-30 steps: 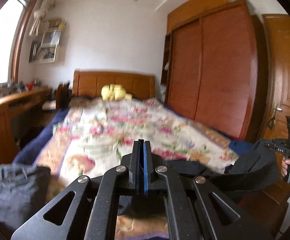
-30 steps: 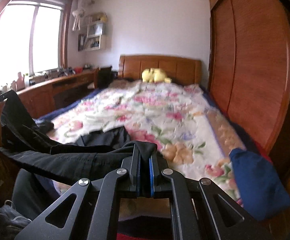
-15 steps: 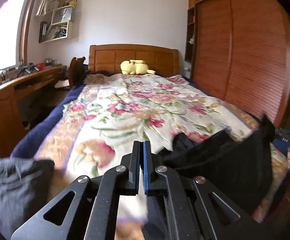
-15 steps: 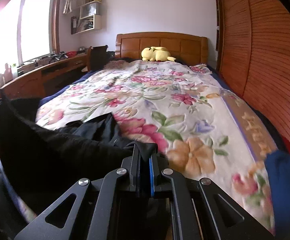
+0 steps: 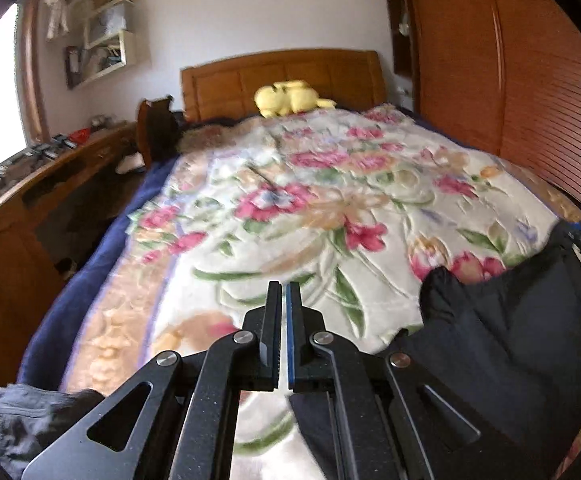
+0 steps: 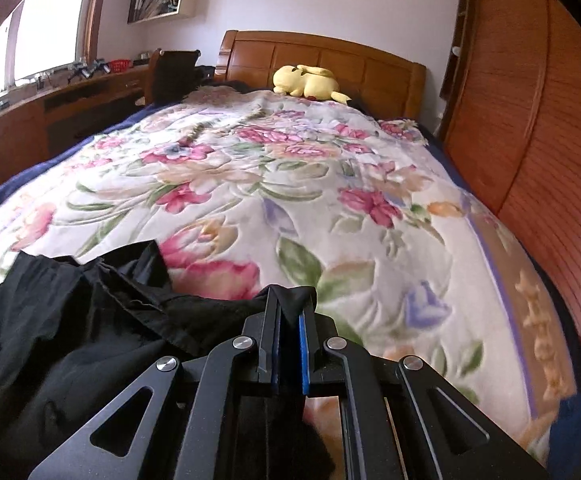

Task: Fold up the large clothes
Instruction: 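Lift the hem with both tools, fold it toward the collar, release, then press the folded coat flat with both open tools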

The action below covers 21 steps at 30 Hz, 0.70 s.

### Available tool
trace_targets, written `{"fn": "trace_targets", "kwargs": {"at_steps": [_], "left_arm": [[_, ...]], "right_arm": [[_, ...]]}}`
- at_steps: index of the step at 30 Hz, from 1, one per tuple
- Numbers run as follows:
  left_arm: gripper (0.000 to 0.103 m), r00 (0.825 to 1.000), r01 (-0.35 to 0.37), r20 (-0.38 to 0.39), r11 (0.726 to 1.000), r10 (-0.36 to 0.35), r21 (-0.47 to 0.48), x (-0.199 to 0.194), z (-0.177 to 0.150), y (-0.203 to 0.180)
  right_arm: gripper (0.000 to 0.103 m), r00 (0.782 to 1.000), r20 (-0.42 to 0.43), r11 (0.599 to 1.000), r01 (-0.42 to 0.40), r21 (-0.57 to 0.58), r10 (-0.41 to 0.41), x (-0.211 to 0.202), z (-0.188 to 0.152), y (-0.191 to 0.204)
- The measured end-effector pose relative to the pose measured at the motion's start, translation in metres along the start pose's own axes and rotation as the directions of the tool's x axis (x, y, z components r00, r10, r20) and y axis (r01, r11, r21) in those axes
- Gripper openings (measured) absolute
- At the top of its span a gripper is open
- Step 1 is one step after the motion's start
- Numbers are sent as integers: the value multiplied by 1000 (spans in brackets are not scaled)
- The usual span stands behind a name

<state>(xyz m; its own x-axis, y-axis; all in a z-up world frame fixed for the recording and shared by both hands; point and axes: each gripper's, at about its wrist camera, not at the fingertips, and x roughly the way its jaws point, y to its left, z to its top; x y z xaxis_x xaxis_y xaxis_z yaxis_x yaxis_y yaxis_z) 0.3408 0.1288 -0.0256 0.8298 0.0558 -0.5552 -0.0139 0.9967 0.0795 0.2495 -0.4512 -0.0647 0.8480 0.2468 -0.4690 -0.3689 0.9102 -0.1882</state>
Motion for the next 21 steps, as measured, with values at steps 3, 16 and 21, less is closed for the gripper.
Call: {"fn": "trace_targets", "kwargs": {"at_steps": [3, 16, 21], "left_arm": [[3, 998, 27, -59, 1000, -28, -16, 18, -10, -2], [24, 979, 103, -174, 994, -106, -22, 24, -46, -1], [26, 977, 140, -163, 990, -138, 0, -9, -61, -15]], "right_arm": [[6, 998, -48, 1000, 29, -2, -29, 32, 7, 1], [22, 967, -247, 996, 78, 47, -64, 95, 18, -7], [73, 971, -225, 997, 78, -8, -78, 56, 0, -12]]}}
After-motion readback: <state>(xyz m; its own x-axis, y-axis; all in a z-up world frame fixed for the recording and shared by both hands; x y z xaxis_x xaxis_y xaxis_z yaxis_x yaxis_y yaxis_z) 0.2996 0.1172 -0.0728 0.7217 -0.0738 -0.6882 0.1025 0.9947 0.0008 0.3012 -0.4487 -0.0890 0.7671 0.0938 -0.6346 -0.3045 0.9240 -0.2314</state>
